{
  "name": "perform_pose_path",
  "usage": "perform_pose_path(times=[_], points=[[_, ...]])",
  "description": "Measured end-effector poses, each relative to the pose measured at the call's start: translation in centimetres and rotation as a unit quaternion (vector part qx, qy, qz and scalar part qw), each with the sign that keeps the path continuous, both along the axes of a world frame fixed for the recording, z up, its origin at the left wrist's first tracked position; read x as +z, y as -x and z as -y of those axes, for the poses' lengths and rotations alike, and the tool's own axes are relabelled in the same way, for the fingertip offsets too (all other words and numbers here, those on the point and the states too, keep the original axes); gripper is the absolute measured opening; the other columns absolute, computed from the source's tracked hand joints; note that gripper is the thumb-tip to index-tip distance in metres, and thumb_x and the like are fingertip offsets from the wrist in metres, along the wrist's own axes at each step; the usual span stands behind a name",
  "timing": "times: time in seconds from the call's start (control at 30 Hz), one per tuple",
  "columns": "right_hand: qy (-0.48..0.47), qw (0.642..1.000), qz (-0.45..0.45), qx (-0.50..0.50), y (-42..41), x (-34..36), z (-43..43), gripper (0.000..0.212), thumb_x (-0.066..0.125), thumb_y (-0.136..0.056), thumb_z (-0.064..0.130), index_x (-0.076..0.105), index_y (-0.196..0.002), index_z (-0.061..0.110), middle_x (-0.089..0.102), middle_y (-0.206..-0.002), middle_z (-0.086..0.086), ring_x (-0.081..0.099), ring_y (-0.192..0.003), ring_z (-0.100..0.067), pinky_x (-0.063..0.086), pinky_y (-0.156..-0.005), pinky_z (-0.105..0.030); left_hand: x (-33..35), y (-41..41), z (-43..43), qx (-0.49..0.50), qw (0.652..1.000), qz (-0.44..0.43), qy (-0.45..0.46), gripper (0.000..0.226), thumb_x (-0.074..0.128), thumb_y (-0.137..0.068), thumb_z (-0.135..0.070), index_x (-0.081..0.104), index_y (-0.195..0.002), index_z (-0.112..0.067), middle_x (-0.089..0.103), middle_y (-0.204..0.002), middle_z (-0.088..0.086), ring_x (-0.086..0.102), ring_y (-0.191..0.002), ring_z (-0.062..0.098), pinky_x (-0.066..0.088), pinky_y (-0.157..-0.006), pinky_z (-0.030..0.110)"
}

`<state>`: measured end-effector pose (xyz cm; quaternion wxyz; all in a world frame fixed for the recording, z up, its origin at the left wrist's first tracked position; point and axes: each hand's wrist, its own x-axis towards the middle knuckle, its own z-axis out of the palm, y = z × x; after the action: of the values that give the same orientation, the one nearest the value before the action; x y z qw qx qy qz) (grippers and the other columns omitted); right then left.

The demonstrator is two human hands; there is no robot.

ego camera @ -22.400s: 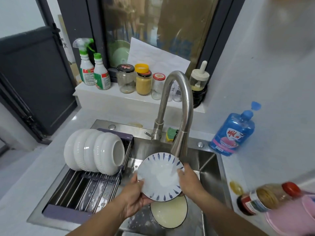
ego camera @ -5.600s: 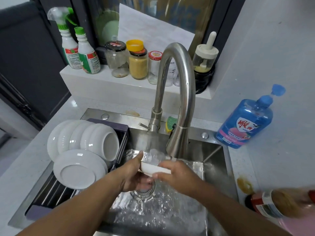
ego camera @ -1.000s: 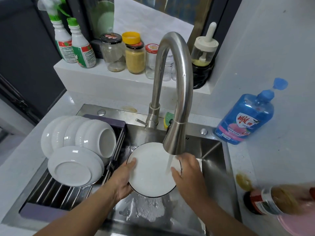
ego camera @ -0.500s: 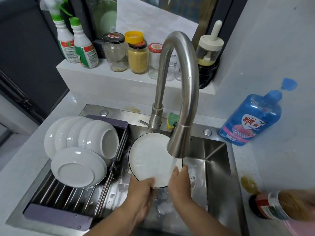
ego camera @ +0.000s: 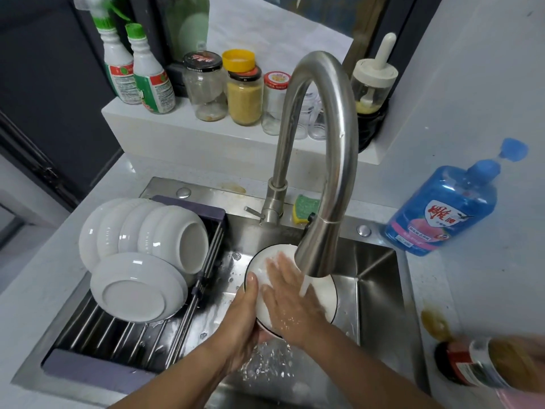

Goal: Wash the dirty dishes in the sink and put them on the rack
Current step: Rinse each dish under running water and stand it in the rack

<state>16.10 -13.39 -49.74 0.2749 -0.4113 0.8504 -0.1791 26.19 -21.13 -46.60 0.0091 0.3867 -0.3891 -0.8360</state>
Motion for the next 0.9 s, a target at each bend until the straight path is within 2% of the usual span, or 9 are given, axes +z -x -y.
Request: perform_pose_path(times=[0.13, 0.23, 0.4, 0.5, 0.57, 0.63, 0.73, 0.83, 0.9], points=[[0.072, 0.986, 0.037, 0.149, -0.9, 2.6, -1.5, 0.049, 0.023, -0.110, 0.042, 0.026, -0.158, 0.034, 0.021, -0.166, 0.015, 0.006, -0.153, 0.001, -0.003, -0.127, -0.032, 0.2, 0.3, 1.5, -0.020, 0.999, 0.032, 0.005, 0.078, 0.023, -0.097, -0.070, 0.063, -0.131, -0.012, 0.075, -0.116, 0.013, 0.073, -0.108, 0.026, 0.061, -0.080, 0.038], [0.087, 0.970, 0.007, 0.225, -0.4, 2.8, -5.4, 0.057, 0.022, -0.106, 0.059, 0.035, -0.155, 0.033, 0.030, -0.162, 0.019, 0.016, -0.151, 0.004, 0.004, -0.124, -0.022, 0.1, 0.2, 3.4, -0.030, 0.997, 0.063, 0.036, 0.067, 0.024, -0.099, -0.068, 0.063, -0.128, -0.023, 0.077, -0.114, 0.008, 0.073, -0.108, 0.029, 0.054, -0.096, 0.057], [0.063, 0.971, -0.112, 0.203, 4.1, 1.8, -10.3, 0.037, 0.045, -0.102, 0.059, 0.062, -0.123, 0.033, 0.062, -0.129, 0.019, 0.048, -0.127, 0.005, 0.037, -0.119, -0.044, 0.0, 0.2, 6.2, -0.098, 0.982, 0.158, 0.029, 0.063, 0.035, -0.100, -0.065, 0.065, -0.126, -0.017, 0.078, -0.108, 0.008, 0.074, -0.100, 0.031, 0.054, -0.094, 0.060], [0.126, 0.987, 0.010, 0.103, 3.6, 3.6, -9.1, 0.028, 0.069, -0.090, 0.050, 0.068, -0.109, 0.029, 0.067, -0.111, 0.020, 0.056, -0.112, 0.005, 0.025, -0.119, -0.024, 0.2, 0.3, 7.3, -0.112, 0.978, 0.173, -0.027, 0.063, 0.046, -0.100, -0.059, 0.061, -0.132, -0.007, 0.077, -0.103, 0.016, 0.076, -0.085, 0.033, 0.062, -0.074, 0.054], [0.157, 0.980, 0.121, 0.017, 3.3, 4.6, -8.2, 0.022, 0.079, -0.085, 0.036, 0.072, -0.105, 0.029, 0.069, -0.105, 0.015, 0.062, -0.102, 0.002, 0.043, -0.099, -0.016, 0.4, 0.4, 8.0, -0.104, 0.979, 0.155, -0.078, 0.072, 0.047, -0.098, -0.062, 0.058, -0.136, -0.003, 0.073, -0.101, 0.023, 0.075, -0.080, 0.035, 0.063, -0.068, 0.052], [0.171, 0.957, 0.225, -0.058, 3.3, 5.8, -7.4, 0.021, 0.083, -0.083, 0.023, 0.073, -0.102, 0.022, 0.073, -0.098, 0.003, 0.069, -0.089, -0.009, 0.055, -0.081, -0.025, 0.9, 0.4, 8.6, -0.114, 0.979, 0.141, -0.088, 0.083, 0.042, -0.091, -0.076, 0.059, -0.134, -0.008, 0.068, -0.115, 0.023, 0.072, -0.094, 0.036, 0.062, -0.077, 0.055], [0.179, 0.915, 0.339, -0.129, 4.0, 7.1, -6.7, 0.032, 0.079, -0.084, 0.015, 0.069, -0.114, 0.009, 0.078, -0.104, -0.007, 0.075, -0.095, -0.026, 0.062, -0.085, -0.040, 1.6, -0.3, 9.1, -0.186, 0.974, 0.115, 0.052, 0.072, 0.040, -0.086, -0.083, 0.064, -0.131, -0.032, 0.066, -0.130, 0.000, 0.060, -0.120, 0.018, 0.053, -0.092, 0.047], [0.194, 0.889, 0.384, -0.156, 4.1, 8.3, -6.5, 0.037, 0.073, -0.087, 0.013, 0.064, -0.122, 0.006, 0.077, -0.110, -0.011, 0.074, -0.100, -0.030, 0.062, -0.084, -0.039, 3.2, -1.4, 9.3, -0.207, 0.968, 0.007, 0.142, 0.045, 0.068, -0.093, -0.042, 0.057, -0.137, -0.040, 0.069, -0.129, -0.008, 0.062, -0.123, 0.014, 0.054, -0.096, 0.036], [0.200, 0.879, 0.397, -0.172, 3.9, 8.7, -6.7, 0.038, 0.072, -0.087, 0.015, 0.064, -0.123, 0.007, 0.076, -0.111, -0.013, 0.074, -0.101, -0.032, 0.061, -0.086, -0.040, 3.1, -2.0, 9.5, -0.224, 0.946, -0.041, 0.231, 0.062, 0.083, -0.083, -0.013, 0.058, -0.136, -0.034, 0.071, -0.122, -0.004, 0.067, -0.116, 0.016, 0.058, -0.091, 0.033]])
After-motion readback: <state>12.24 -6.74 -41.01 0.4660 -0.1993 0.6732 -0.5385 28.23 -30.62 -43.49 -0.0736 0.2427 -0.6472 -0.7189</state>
